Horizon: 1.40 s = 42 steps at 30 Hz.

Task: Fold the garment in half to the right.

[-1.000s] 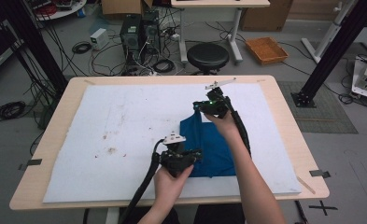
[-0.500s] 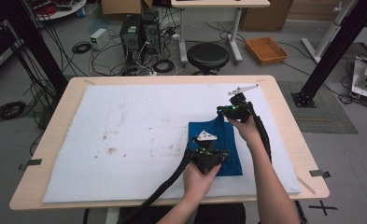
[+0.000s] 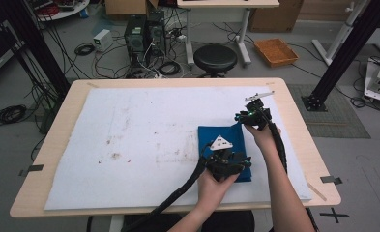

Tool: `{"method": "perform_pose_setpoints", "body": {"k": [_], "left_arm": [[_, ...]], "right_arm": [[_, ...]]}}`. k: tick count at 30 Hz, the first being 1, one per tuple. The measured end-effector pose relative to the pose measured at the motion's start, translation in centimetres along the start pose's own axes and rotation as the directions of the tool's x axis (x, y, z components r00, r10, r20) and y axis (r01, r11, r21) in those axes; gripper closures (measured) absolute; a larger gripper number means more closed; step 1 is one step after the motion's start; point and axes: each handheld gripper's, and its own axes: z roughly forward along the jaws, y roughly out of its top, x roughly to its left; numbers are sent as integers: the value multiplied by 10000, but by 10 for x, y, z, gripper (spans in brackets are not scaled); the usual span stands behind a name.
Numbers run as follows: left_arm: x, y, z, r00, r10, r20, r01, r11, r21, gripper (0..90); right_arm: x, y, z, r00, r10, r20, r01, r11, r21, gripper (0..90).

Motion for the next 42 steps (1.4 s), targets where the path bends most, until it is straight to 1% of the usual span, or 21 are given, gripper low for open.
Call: {"method": "perform_pose_setpoints", "body": {"k": [2, 5, 7, 9, 10, 14, 16, 17, 19, 20, 21, 23, 27, 28, 29, 32, 34, 36, 37, 39, 42], "left_arm": [[0, 3, -11, 9998, 174, -80, -176, 9995, -246, 577], [6, 9, -38, 9981, 521, -336, -538, 9973, -502, 560], [14, 12, -58, 9967, 539, -604, -580, 9961, -672, 546], [24, 13, -77, 9954, 491, -826, -552, 9957, -740, 546], [29, 13, -87, 9939, 547, -955, -616, 9956, -710, 546], [48, 8, -121, 9890, 341, -1439, -444, 9966, -690, 536], [55, 5, -133, 9861, 345, -1626, -457, 9968, -656, 534], [58, 3, -138, 9852, 321, -1686, -428, 9973, -605, 531], [64, -1, -147, 9827, 250, -1835, -347, 9981, -500, 531], [67, -3, -151, 9822, 206, -1869, -292, 9986, -435, 530], [69, -4, -154, 9813, 133, -1921, -223, 9988, -447, 530], [73, -6, -161, 9798, 74, -1999, -171, 9987, -471, 530], [76, -6, -169, 9783, 26, -2072, -144, 9984, -555, 530], [77, -6, -170, 9780, -8, -2086, -120, 9981, -601, 530], [77, -6, -171, 9777, -39, -2099, -97, 9979, -635, 530], [78, -5, -172, 9775, -42, -2108, -99, 9978, -658, 530], [78, -6, -173, 9771, -70, -2125, -73, 9978, -662, 530], [78, -6, -172, 9773, -73, -2118, -65, 9979, -644, 530], [79, -6, -172, 9772, -50, -2124, -84, 9980, -621, 530], [79, -7, -172, 9769, -53, -2134, -77, 9982, -603, 530], [80, -8, -172, 9763, -97, -2162, -30, 9983, -584, 530]], "right_arm": [[1, -3, -4, 9999, -32, 160, 37, 9995, -318, 688], [1, -13, -15, 9996, 198, 201, -183, 9969, -765, 640], [0, -22, -22, 9986, 533, 73, -523, 9939, -970, 630], [-1, -31, -26, 9979, 634, 105, -619, 9921, -1088, 631], [-2, -34, -27, 9968, 780, 155, -759, 9914, -1061, 631], [-7, -39, -22, 9873, 1527, -431, -1559, 9839, -870, 643], [-5, -40, -15, 9850, 1631, -569, -1665, 9841, -619, 651], [-3, -41, -11, 9853, 1611, -566, -1640, 9852, -508, 673], [-1, -43, -5, 9855, 1589, -595, -1610, 9864, -338, 784], [0, -45, -3, 9872, 1514, -511, -1528, 9879, -248, 864], [0, -47, -1, 9902, 1360, -314, -1366, 9905, -171, 900], [-1, -52, 1, 9888, 1493, -57, -1493, 9888, -51, 900], [-6, -59, 0, 9845, 1735, 262, -1731, 9848, -162, 900], [-8, -60, -2, 9812, 1922, 147, -1916, 9809, -345, 834], [-9, -60, -5, 9763, 2165, -29, -2162, 9742, -649, 706], [-12, -60, -11, 9609, 2657, -786, -2740, 9533, -1268, 672], [-12, -60, -10, 9528, 2837, -1081, -2965, 9462, -1298, 629], [-12, -61, -5, 9448, 2950, -1425, -3112, 9441, -1087, 643], [-11, -61, -2, 9457, 2913, -1441, -3057, 9478, -904, 731], [-7, -62, 1, 9621, 2540, -989, -2611, 9630, -663, 880], [-6, -62, 1, 9679, 2419, -674, -2453, 9683, -478, 900]]}}
